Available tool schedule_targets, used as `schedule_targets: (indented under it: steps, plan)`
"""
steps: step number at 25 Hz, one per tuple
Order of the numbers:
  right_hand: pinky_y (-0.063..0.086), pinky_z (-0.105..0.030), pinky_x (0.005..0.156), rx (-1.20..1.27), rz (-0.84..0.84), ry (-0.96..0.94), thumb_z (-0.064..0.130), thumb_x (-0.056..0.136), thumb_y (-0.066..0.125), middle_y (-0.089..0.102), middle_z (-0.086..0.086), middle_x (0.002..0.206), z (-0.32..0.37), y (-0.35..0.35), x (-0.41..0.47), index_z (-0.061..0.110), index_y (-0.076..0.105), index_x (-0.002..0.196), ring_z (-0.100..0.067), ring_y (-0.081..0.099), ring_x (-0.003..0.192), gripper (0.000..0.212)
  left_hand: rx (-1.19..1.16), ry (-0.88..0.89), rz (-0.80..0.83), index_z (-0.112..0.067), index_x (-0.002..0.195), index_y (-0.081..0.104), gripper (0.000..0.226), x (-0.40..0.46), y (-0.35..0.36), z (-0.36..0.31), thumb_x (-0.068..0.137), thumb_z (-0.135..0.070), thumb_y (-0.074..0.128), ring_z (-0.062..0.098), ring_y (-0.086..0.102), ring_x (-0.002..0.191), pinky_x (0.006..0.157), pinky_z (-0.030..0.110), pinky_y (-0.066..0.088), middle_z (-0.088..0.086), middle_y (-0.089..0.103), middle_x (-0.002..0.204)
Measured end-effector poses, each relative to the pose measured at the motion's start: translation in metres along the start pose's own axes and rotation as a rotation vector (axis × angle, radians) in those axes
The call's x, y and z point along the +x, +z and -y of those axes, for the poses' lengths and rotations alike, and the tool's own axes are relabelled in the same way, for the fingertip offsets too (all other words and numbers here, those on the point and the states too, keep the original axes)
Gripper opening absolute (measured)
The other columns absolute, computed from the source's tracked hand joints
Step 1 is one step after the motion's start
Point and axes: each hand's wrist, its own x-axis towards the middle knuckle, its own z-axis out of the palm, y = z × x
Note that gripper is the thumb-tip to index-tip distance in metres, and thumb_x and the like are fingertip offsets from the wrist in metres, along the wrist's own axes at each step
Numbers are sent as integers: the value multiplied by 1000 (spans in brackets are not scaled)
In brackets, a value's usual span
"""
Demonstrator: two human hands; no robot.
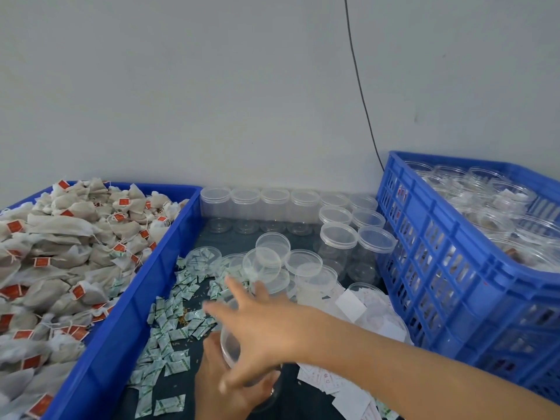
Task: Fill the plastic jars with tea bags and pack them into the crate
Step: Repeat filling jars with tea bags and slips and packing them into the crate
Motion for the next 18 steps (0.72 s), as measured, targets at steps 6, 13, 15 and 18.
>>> schedule_targets:
  steps: [6,13,15,18]
  plan:
    - [32,-25,50,-179,-213,113,51,79,57,59,-5,87,13,1,3,14,59,102,-23,53,68,43,97,353,-37,-32,112,39,92,7,-11,38,31,-55,77,14,65,88,73,40,55,-3,61,102]
    - [37,-23,49,175,-477,-39,30,62,76,29,2,107,-52,-87,-10,43,26,118,-12,54,68,76,-47,391,31,-34,107,43,81,9,-12,35,39,-58,80,2,58,106,89,21,44,-11,58,110]
    - [41,-26,57,198,-438,129,35,65,74,38,1,113,-81,-69,-3,34,33,117,-14,55,76,66,-14,416,26,-36,107,41,80,9,-11,35,40,-59,79,2,57,106,90,20,44,-11,56,111]
    - [46,-34,75,351,-351,329,43,67,73,43,0,117,-111,-10,19,22,34,108,-18,52,92,60,17,417,21,-39,106,39,79,9,-11,36,41,-62,78,3,56,107,90,21,44,-11,55,113]
